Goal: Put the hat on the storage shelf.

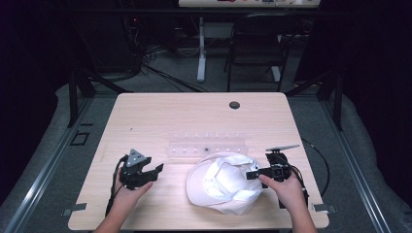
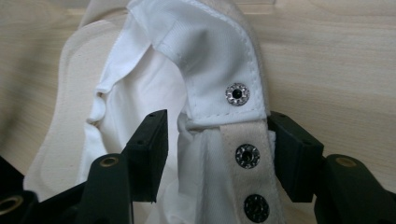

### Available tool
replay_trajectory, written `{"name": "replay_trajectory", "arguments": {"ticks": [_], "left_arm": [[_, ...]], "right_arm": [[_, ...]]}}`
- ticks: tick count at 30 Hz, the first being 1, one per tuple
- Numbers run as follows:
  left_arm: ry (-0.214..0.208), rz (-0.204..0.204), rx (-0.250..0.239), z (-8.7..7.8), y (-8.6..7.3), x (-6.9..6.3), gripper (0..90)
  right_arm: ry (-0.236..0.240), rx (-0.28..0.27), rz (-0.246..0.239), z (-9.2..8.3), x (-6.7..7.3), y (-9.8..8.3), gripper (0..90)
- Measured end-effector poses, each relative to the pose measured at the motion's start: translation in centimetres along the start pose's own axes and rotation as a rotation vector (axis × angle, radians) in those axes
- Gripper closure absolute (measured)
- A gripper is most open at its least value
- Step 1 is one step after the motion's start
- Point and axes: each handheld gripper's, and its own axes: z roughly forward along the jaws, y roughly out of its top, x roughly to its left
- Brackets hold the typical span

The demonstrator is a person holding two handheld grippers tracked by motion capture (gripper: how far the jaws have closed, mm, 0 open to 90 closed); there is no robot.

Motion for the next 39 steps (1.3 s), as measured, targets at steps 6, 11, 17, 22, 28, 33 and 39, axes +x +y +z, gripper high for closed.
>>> {"name": "replay_trajectory", "arguments": {"ticks": [6,11,17,22,28,33,39], "left_arm": [[0.0,0.003,0.001,-0.1,0.0,0.1,43.4],[0.001,0.001,0.001,0.0,0.0,0.1,43.4],[0.001,0.0,0.003,0.0,0.0,0.0,43.4],[0.001,0.003,0.004,0.0,0.0,0.1,43.4],[0.004,0.002,0.007,0.0,0.0,0.0,43.5],[0.005,0.002,0.009,0.1,0.0,0.0,43.6],[0.005,0.006,0.012,0.1,0.0,0.0,43.7]], "right_arm": [[0.043,-0.023,0.007,-0.9,0.4,0.1,44.7],[0.085,-0.03,0.013,-1.8,0.8,0.1,47.3],[0.13,-0.02,0.032,-2.6,1.4,0.1,59.3],[0.142,-0.021,0.043,-2.8,1.3,0.1,67.1],[0.163,-0.031,0.05,-3.3,1.2,0.1,78.0],[0.168,-0.031,0.032,-3.4,1.1,0.1,80.4],[0.177,-0.021,0.006,-3.2,1.2,0.1,81.3]]}}
